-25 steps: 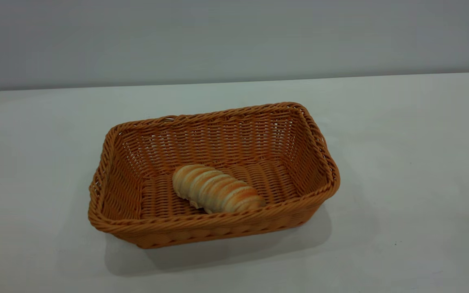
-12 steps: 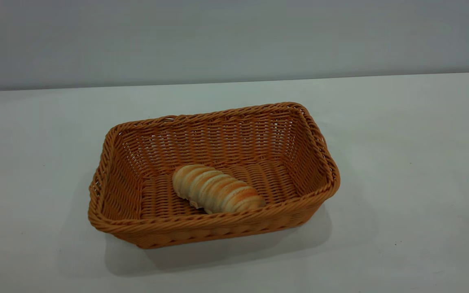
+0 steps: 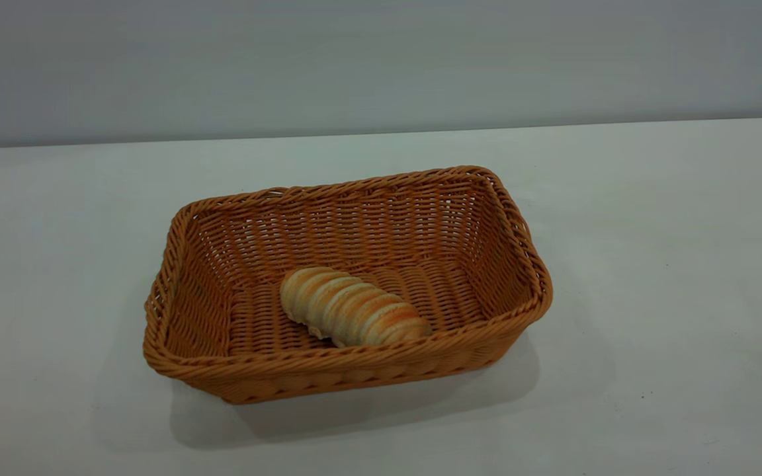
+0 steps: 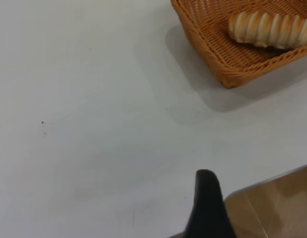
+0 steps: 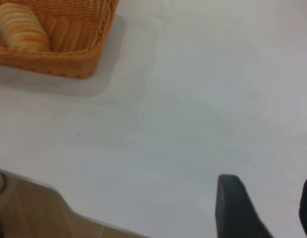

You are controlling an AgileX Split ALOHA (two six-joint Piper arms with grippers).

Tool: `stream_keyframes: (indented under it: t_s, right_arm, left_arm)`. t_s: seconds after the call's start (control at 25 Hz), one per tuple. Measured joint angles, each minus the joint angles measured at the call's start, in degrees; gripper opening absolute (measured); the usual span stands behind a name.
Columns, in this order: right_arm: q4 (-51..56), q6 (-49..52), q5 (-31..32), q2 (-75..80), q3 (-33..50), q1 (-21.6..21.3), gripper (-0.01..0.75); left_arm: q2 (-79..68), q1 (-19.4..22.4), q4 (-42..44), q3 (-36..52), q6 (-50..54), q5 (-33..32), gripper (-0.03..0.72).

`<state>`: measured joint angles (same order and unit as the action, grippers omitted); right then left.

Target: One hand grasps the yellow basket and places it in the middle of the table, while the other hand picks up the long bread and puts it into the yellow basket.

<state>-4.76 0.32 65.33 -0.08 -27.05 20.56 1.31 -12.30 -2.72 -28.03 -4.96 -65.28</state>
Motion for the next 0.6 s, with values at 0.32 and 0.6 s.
stream_keyframes:
  t_s: [0.32,0.6]
  right_arm:
    - [0.6,0.1,0.0,0.0,0.0,0.0,0.358]
    - [0.8,0.2,0.0,0.0,0.0,0.0,0.358]
  left_arm:
    - [0.0,0.0,0.0,0.0,0.0,0.0,0.584]
    - [0.0,0.0,-0.1,0.0,-0.1,0.0,0.584]
